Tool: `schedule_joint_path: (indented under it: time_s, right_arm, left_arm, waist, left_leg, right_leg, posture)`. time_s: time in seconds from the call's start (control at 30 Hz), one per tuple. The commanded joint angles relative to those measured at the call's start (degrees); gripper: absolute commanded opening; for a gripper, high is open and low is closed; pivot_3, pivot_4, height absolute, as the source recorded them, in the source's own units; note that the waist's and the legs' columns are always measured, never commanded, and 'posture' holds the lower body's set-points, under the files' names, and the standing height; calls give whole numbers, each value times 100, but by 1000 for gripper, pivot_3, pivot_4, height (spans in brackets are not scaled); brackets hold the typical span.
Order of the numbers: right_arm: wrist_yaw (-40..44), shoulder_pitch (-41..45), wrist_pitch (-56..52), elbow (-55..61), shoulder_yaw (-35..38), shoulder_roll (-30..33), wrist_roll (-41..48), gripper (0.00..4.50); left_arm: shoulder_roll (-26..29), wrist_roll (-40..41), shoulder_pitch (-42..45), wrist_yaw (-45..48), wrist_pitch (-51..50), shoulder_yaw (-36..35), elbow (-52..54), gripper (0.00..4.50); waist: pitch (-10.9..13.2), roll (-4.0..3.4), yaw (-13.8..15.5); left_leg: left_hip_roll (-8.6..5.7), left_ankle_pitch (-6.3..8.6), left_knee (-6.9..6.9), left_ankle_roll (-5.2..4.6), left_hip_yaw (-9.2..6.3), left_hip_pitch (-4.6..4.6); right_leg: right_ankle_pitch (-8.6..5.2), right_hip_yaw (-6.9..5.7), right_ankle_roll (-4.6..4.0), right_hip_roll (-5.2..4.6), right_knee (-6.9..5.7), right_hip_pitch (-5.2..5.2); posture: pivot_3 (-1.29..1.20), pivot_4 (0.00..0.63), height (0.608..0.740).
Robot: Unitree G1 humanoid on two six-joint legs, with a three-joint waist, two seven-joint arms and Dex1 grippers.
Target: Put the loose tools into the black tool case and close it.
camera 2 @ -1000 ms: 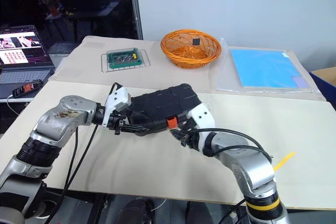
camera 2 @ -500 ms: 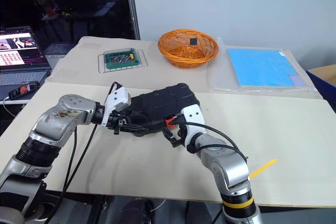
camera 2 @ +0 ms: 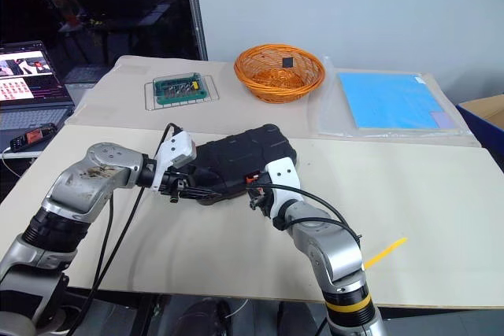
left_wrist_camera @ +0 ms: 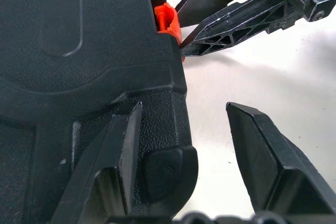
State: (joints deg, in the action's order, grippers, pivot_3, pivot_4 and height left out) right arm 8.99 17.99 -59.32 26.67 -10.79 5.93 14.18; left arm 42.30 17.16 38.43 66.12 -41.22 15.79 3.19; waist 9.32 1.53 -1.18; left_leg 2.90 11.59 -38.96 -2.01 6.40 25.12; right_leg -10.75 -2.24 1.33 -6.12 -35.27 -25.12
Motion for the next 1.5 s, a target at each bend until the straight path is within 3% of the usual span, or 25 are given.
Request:
schedule_joint_path:
  time_s: [0.03,0.33,0.9,1.1,1.33,1.5]
  right_arm:
    - [73,12,136,163,-143,51,-20,1173]
    - [407,-75,327,287,-538,742,-219,1173]
    - [925,81,-26,-811,-913,997,-237,1172]
    - [638,355,506,-928,-542,583,-295,1172]
    - [602,470,421,-1208,-658,278,-378,1172]
    - [712,415,80,-1390,-1022,522,-589,1172]
  left_arm:
    - [-29,-223,-168,-112,-163,265,-107,2730]
    - [-74,-172,-71,-201,-430,292,48,2730]
    - [-102,-157,-182,-354,-546,312,123,2730]
    - [-76,-181,-326,-366,-362,291,15,2730]
    - [-119,-250,-404,-357,-193,290,-101,2730]
    - [-149,-297,-466,-377,-138,284,-134,2730]
  waist:
    - [-2,-2,4]
    - [-4,-3,41]
    - [-98,4,28]
    - [-145,6,23]
    - [-146,2,-4]
    - [-152,-5,-6]
  left_leg:
    - [0,0,0,0,0,0]
    - [-4,-4,9,-8,0,0]
    - [3,6,29,9,-2,-52]
    - [2,6,58,10,2,-69]
    - [4,11,82,19,2,-100]
    - [2,13,101,22,3,-121]
  right_leg:
    - [0,0,0,0,0,0]
    - [-7,0,3,-1,12,1]
    - [-13,0,-5,-7,16,12]
    - [-18,1,-13,-10,22,13]
    - [-18,-3,-16,-18,22,16]
    - [-19,-11,-17,-34,26,13]
  posture:
    - [0,150,740]
    - [0,150,740]
    - [0,150,740]
    - [0,150,740]
    - [0,150,740]
    - [0,150,740]
